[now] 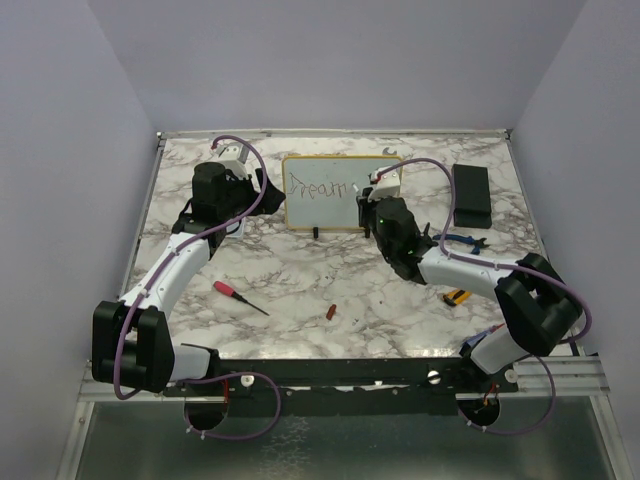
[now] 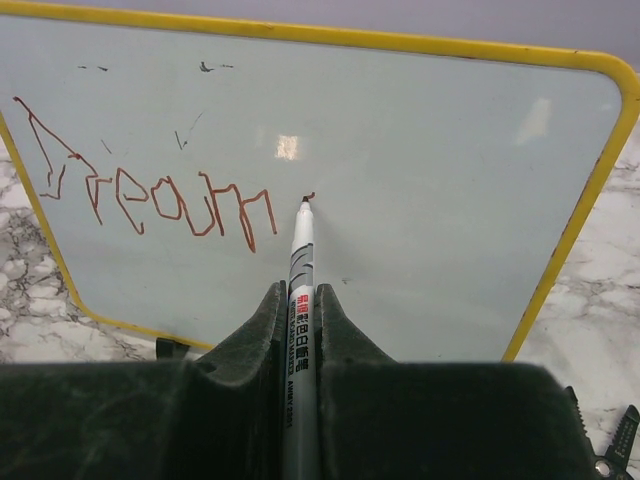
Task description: Write a sentence on the whiteboard
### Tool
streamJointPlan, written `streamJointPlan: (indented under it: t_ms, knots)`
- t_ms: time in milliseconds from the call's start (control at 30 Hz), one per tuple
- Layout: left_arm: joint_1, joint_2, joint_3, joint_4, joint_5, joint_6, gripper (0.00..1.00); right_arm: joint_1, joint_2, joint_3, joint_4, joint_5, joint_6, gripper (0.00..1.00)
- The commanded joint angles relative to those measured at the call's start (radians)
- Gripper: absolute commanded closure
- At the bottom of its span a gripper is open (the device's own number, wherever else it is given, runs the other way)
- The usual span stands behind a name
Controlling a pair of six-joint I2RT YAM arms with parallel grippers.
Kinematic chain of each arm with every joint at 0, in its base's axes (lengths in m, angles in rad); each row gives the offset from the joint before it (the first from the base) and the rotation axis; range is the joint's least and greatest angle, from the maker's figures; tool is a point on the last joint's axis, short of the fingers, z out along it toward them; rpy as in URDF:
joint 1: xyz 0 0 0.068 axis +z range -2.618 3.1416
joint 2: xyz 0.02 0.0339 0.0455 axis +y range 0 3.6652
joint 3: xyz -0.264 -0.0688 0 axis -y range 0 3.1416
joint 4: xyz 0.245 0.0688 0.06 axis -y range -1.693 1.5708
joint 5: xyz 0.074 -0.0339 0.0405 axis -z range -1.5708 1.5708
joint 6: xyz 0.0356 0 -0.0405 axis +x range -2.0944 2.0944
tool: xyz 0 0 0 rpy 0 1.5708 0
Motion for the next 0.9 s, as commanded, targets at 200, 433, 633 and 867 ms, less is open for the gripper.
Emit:
streamJointPlan:
  t_ms: [200,433,633,867]
  knots:
    - [-0.004,-0.028,-0.009,0.003,0.008,0.006,0.24,-0.007,0.023,0.012,0.001,-0.046,-0.004,1.00]
    - [-0.003,-0.028,-0.009,0.003,0.009,0.007,0.24,-0.006,0.015,-0.022,-0.014,-0.036,0.014,0.99]
    - [-0.004,-0.026,-0.009,0.003,0.009,0.006,0.24,-0.007,0.000,-0.041,-0.038,0.041,0.025,0.99]
    - [-0.004,-0.027,-0.009,0.003,0.010,0.005,0.24,-0.006,-0.007,-0.060,-0.050,0.051,0.036,0.99]
